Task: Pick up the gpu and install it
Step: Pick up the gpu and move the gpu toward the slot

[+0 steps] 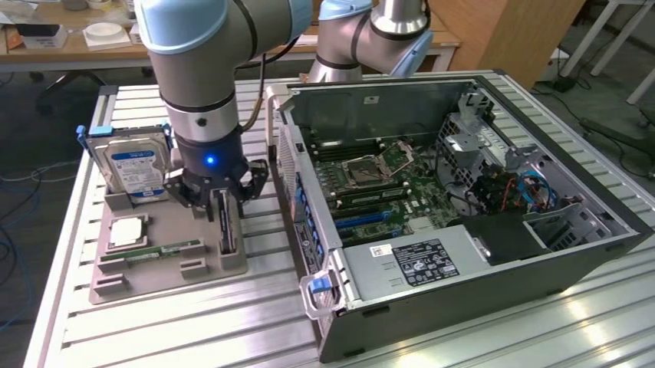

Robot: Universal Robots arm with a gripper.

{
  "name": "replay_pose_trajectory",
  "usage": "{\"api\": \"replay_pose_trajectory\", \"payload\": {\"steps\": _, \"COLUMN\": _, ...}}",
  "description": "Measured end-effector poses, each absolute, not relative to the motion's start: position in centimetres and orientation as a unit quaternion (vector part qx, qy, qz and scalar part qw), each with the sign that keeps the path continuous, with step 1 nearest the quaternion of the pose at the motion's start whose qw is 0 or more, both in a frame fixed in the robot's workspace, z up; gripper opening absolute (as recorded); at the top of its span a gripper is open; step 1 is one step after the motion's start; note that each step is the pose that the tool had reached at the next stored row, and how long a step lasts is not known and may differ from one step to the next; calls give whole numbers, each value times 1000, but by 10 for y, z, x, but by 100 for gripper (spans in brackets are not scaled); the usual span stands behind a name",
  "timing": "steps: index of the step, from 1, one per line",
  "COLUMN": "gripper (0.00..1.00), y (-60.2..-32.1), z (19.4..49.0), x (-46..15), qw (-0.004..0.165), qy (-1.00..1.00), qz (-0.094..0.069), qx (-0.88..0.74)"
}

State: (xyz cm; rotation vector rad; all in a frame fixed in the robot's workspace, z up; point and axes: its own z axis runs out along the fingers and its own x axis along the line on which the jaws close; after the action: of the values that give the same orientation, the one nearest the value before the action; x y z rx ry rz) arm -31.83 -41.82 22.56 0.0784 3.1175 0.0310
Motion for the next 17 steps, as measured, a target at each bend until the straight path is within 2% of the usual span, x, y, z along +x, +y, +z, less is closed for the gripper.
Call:
{"api": "replay_pose_trajectory", "payload": {"steps": 3, "gripper": 49, "y": -418, "z": 226, "x": -318, "qw": 11, "qy": 1000, "qz": 10, "qx": 25}}
{"api": "replay_pose_trajectory", "payload": {"steps": 4, "gripper": 43, "y": -418, "z": 226, "x": -318, "qw": 11, "qy": 1000, "qz": 10, "qx": 25}}
{"api": "replay_pose_trajectory", "payload": {"steps": 5, "gripper": 43, "y": -418, "z": 226, "x": -318, "qw": 11, "qy": 1000, "qz": 10, "qx": 25}}
{"api": "replay_pose_trajectory", "payload": {"steps": 6, "gripper": 36, "y": -418, "z": 226, "x": -318, "qw": 11, "qy": 1000, "qz": 10, "qx": 25}}
{"api": "replay_pose_trajectory", "payload": {"steps": 16, "gripper": 35, "y": -418, "z": 226, "x": -318, "qw": 11, "qy": 1000, "qz": 10, "qx": 25}}
{"api": "replay_pose_trajectory", "payload": {"steps": 17, "gripper": 28, "y": -418, "z": 226, "x": -318, "qw": 11, "qy": 1000, "qz": 10, "qx": 25}}
